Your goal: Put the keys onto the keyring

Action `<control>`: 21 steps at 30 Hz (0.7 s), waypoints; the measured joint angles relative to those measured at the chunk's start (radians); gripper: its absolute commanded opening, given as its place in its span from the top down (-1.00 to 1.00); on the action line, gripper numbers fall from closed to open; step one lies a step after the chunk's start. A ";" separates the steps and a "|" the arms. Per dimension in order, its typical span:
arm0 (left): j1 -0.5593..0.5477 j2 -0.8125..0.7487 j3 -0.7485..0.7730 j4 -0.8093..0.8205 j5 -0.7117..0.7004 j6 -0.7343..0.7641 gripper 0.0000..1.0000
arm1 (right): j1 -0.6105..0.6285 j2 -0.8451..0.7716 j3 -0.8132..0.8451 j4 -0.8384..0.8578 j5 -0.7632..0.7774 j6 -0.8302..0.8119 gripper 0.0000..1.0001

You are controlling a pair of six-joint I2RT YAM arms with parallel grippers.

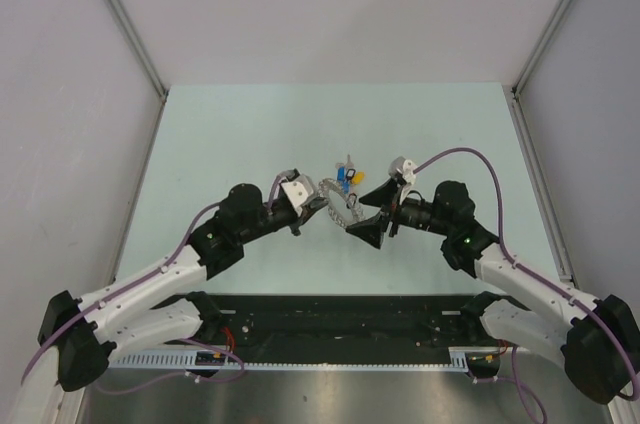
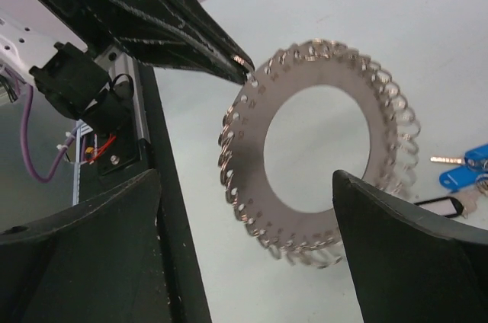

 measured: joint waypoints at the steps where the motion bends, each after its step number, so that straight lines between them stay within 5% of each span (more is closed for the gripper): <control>1: 0.002 -0.007 -0.014 0.019 0.017 0.001 0.99 | 0.001 0.003 0.002 0.010 -0.006 -0.002 -0.93; 21: 0.064 -0.021 -0.060 0.228 0.303 -0.085 0.96 | 0.002 0.055 0.069 0.077 -0.132 -0.061 -0.51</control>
